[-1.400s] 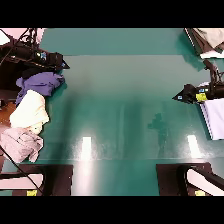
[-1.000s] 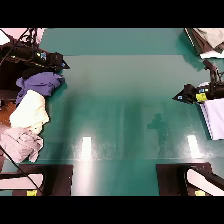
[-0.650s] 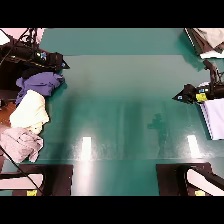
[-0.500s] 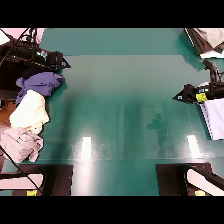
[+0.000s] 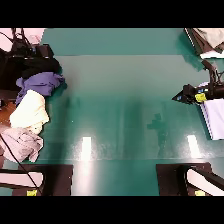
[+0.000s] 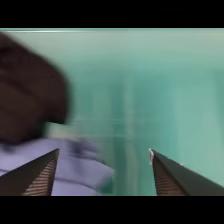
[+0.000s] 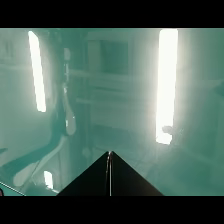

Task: Fold the shirts.

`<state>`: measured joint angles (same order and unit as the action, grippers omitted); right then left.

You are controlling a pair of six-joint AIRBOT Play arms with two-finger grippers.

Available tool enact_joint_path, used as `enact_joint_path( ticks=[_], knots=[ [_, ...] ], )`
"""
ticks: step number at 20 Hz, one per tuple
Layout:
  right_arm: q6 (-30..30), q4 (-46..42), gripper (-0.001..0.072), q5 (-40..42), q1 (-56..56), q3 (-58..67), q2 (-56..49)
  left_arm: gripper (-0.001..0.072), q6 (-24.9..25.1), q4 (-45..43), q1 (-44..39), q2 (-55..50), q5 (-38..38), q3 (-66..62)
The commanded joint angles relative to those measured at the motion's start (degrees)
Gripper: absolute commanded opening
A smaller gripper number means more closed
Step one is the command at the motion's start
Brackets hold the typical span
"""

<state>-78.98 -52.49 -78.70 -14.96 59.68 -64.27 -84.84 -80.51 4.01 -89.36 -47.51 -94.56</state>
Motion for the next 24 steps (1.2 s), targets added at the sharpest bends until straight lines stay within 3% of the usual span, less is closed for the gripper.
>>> enact_joint_path(
  ticks=[1,10,11,14,17,19,21,24],
  knots=[
    [0.00,-0.02,0.0021,-0.15,1.44,-0.02,0.00,0.0676,-2.23,-4.20,4.68,-6.75,5.68,-0.07],
    [0.00,-0.07,0.0022,0.70,6.73,-0.02,0.00,0.0675,-1.09,-3.91,8.00,-17.31,16.09,-0.20],
    [-0.02,-0.09,0.0022,0.70,6.73,-0.02,0.00,0.0606,-1.09,-3.91,8.00,-17.29,17.73,-0.20],
    [0.00,-0.07,0.0022,1.22,6.73,-0.02,0.00,0.0051,-1.09,-1.75,7.98,-17.27,18.21,-1.81],
    [0.00,0.02,0.0022,1.86,6.71,0.00,0.02,0.0025,-0.98,3.04,7.78,-16.22,12.00,-7.39],
    [-0.02,0.13,0.0022,2.58,6.23,0.87,0.02,0.0025,2.23,4.94,7.02,-14.49,6.58,-14.36],
    [-0.02,0.46,0.0021,2.67,6.21,4.09,0.02,0.0025,8.22,9.97,5.20,-10.43,3.02,-21.00],
    [-0.02,0.44,0.0021,2.60,6.23,12.44,0.02,0.0025,22.23,29.99,1.53,-1.01,-1.84,-25.27]
  ],
)
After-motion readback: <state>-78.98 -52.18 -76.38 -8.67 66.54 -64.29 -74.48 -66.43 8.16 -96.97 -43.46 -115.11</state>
